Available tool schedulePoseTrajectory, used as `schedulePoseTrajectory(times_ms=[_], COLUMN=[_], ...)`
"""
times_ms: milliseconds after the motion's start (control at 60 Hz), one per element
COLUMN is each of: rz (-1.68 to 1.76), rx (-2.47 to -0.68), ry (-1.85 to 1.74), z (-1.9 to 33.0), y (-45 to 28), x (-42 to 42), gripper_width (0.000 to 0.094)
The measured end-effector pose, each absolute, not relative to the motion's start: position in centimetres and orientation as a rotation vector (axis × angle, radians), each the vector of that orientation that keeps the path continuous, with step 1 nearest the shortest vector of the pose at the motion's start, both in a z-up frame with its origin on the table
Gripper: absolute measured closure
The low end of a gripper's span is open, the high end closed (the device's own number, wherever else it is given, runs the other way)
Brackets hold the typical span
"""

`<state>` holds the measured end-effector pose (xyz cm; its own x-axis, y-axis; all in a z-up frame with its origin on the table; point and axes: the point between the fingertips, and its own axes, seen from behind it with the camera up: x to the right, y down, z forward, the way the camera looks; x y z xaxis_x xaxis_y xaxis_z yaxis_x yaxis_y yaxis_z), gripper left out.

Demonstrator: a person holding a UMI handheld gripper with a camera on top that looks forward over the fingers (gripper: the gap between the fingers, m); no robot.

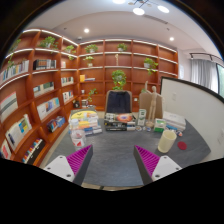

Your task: Pour water

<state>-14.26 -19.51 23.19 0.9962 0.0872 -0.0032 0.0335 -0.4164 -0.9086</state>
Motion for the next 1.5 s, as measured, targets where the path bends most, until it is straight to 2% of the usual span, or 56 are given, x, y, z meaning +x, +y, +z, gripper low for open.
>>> schedulePoseTrajectory(times_ms=[133,150,167,267,317,467,683,767,800,833,850,967,983,1050,1333,1500], rz=[0.140,0.147,0.153,0.176,0.184,0.130,0.137,0.136,0.135,0.144,0.148,0.167,0.169,0.175,0.329,0.583], rx=[-2.034,-2.041,-2.042,-2.044,-2.033,-1.985,-1.878,-1.842,-1.832,-1.842,-1.836,-1.802,-1.798,-1.793,-1.813,-1.753], ry=[-0.164,-0.173,-0.184,-0.205,-0.199,-0.194,-0.139,-0.108,-0.099,-0.103,-0.093,-0.097,-0.091,-0.082,0.001,0.293], z=[19.4,20.5,18.0,14.1,11.3,9.6,9.3,9.4,9.6,9.4,9.6,9.5,9.6,9.6,10.1,16.8], y=[-19.2,-19.1,-18.4,-16.0,-15.1,-10.5,-4.4,-2.8,-2.4,-2.4,-2.3,-2.0,-2.0,-2.0,-2.1,-0.8], x=[-19.0,-18.4,-19.8,-23.6,-28.5,-31.3,-33.2,-33.5,-33.5,-33.7,-33.7,-33.6,-33.6,-33.4,-32.3,-26.2], gripper_width=[0.0062,0.0062,0.0062,0.0060,0.0058,0.0057,0.0086,0.0269,0.0444,0.0438,0.0479,0.0554,0.0599,0.0623,0.0624,0.0624])
